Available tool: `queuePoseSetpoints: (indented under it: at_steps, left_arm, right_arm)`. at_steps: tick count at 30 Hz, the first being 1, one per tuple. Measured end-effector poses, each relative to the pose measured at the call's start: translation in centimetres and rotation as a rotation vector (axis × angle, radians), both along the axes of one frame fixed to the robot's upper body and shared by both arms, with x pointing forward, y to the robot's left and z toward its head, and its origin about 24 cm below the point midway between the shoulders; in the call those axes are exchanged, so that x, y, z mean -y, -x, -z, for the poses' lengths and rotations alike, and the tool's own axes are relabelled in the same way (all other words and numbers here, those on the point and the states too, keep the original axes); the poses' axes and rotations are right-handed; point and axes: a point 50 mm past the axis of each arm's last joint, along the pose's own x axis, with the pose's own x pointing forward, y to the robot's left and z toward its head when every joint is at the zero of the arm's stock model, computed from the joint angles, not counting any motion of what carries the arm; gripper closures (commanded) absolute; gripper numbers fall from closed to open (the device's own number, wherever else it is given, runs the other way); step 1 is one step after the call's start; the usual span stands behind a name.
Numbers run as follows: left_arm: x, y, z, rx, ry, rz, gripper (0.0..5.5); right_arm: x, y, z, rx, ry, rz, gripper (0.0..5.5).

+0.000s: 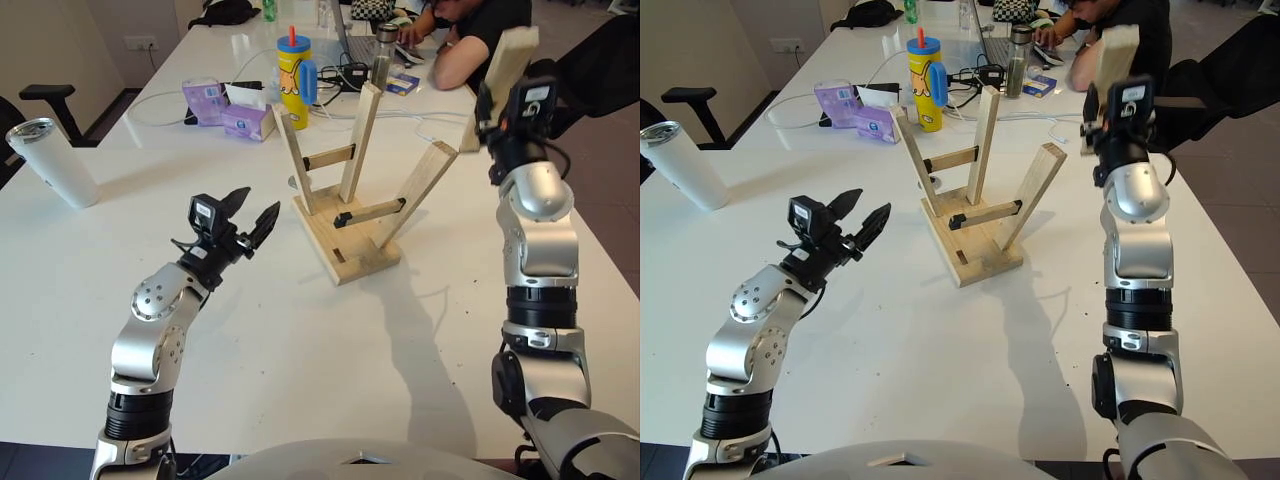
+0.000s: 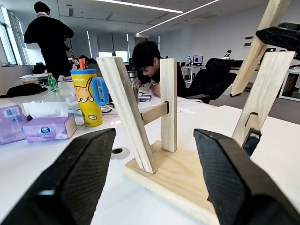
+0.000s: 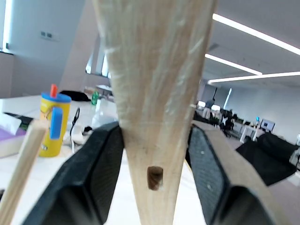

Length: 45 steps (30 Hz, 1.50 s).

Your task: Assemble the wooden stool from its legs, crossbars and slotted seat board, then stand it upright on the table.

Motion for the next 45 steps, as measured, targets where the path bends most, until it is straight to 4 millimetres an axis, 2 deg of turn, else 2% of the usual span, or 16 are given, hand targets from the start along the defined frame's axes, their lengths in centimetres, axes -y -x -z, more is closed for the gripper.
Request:
queuePoseSetpoints:
  at_steps: [5,8,10,13,17,19,26,33,37,41,43,45]
  left_arm:
    - [1.3,-0.2,-4.7,0.123,0.142,0.091,2.41]
    - [2.4,0.1,-7.4,0.205,0.193,0.166,2.41]
    - [3.0,0.1,-9.0,0.258,0.174,0.198,2.41]
    - [3.6,0.1,-9.9,0.302,0.117,0.211,2.41]
    - [5.0,0.0,-11.0,0.409,-0.024,0.216,2.41]
    - [5.3,-0.3,-10.6,0.414,-0.064,0.204,2.41]
    - [5.8,-1.0,-10.4,0.476,-0.156,0.14,2.41]
    - [5.9,-1.7,-10.8,0.506,-0.129,0.102,2.41]
    - [6.0,-1.7,-11.2,0.526,-0.116,0.104,3.0]
    - [6.0,-1.8,-11.2,0.536,-0.123,0.096,4.07]
    - [5.9,-1.8,-11.2,0.541,-0.127,0.093,4.4]
    - [6.0,-1.8,-11.1,0.545,-0.134,0.098,4.47]
  right_arm:
    - [-3.8,1.7,-6.1,0.239,0.094,-0.219,3.47]
    - [-6.0,2.8,-7.5,0.276,0.152,-0.393,3.47]
    - [-8.0,3.3,-7.1,0.252,0.232,-0.522,3.47]
    - [-9.4,3.8,-6.4,0.217,0.283,-0.604,3.47]
    - [-11.5,3.6,-2.9,0.059,0.267,-0.708,3.47]
    - [-11.9,3.6,-2.2,0.024,0.247,-0.721,3.47]
    - [-12.3,3.8,-2.0,0.012,0.24,-0.727,3.47]
    - [-13.2,4.4,-1.1,-0.01,0.241,-0.773,3.47]
    - [-13.4,4.5,-0.8,-0.028,0.241,-0.783,3.47]
    - [-13.4,4.5,-0.5,-0.045,0.234,-0.785,3.47]
    - [-13.5,4.6,-0.5,-0.048,0.229,-0.788,3.47]
    - [-13.6,4.6,-0.5,-0.05,0.224,-0.791,3.47]
